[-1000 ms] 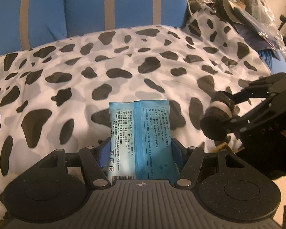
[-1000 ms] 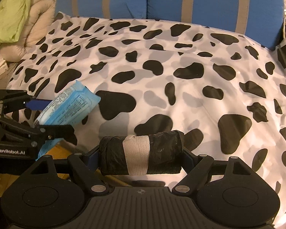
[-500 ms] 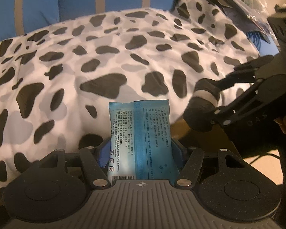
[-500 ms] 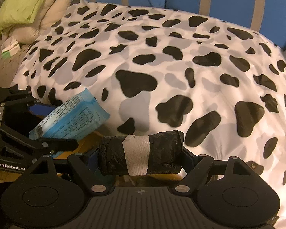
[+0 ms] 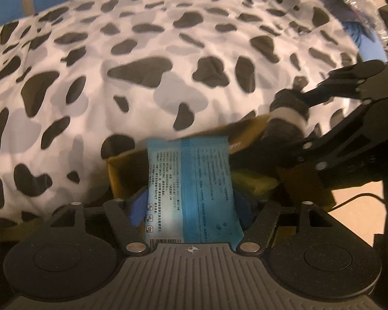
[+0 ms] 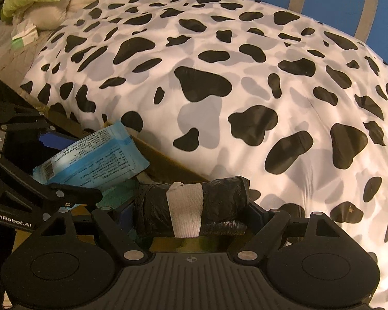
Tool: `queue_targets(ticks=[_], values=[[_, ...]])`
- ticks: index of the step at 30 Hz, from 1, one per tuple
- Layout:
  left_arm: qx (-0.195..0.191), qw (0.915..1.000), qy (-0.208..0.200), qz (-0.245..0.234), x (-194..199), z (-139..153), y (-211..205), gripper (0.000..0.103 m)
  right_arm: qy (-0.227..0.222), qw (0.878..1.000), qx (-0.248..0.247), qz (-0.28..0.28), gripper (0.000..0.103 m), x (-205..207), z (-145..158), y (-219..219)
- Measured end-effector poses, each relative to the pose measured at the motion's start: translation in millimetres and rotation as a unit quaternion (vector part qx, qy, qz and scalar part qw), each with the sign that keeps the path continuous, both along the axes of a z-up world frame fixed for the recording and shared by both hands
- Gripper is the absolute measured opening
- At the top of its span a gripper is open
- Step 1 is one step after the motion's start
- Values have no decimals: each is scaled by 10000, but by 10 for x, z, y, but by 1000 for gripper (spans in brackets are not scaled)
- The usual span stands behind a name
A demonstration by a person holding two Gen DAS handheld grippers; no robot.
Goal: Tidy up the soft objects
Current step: 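Carry the roll and blue pack in both grippers over the box, then open both grippers to drop the roll and blue pack into the box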
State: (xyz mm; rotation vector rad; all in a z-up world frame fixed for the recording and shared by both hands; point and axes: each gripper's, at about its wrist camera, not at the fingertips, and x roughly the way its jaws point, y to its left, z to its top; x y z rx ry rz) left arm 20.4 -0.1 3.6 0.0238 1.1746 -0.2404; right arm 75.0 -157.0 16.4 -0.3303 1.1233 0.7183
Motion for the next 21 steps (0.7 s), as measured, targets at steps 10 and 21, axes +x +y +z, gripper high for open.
queue_targets(ticks=[10, 21], values=[[1, 9998, 58, 167, 40, 1, 40, 84, 72, 9998, -83, 151, 84, -36, -29, 6], [-4, 9993, -31, 369, 60, 28, 72, 84, 144, 9987, -101, 473, 84, -89, -49, 71]])
